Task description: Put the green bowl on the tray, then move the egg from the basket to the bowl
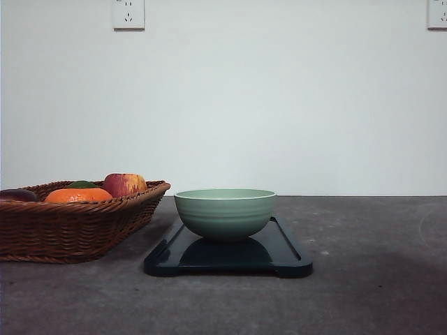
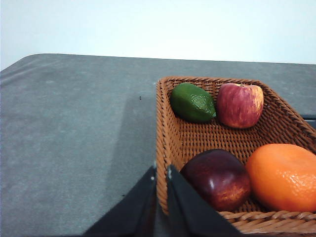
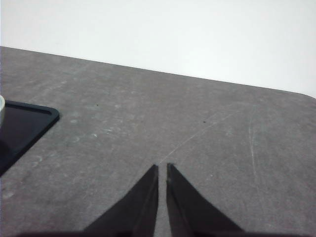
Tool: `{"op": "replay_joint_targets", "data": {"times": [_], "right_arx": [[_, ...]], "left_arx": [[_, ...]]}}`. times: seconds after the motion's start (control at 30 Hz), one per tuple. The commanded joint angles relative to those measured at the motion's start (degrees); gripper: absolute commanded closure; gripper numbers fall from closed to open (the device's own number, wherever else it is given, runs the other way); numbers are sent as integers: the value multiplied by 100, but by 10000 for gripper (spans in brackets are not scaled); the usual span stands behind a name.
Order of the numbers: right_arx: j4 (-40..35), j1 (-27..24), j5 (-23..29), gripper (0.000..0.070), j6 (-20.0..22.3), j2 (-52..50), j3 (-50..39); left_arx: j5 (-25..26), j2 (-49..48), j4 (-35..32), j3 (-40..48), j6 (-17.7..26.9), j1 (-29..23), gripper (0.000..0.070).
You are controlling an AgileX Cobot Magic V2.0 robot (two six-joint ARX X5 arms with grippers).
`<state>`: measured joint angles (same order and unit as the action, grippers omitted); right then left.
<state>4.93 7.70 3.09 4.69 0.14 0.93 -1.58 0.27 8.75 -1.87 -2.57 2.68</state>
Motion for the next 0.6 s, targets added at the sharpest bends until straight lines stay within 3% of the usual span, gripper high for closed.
{"op": "replay_joint_targets", "data": {"times": [0.0,0.57], "right_arx": [[-64,-2,0,676,27,7,-24],[-66,-2,0,676,26,7,-24]], "left_arx": [[-13,-9,-70,109,0,-4,677],[-14,-9,-70,109,0,-4,677]]}}
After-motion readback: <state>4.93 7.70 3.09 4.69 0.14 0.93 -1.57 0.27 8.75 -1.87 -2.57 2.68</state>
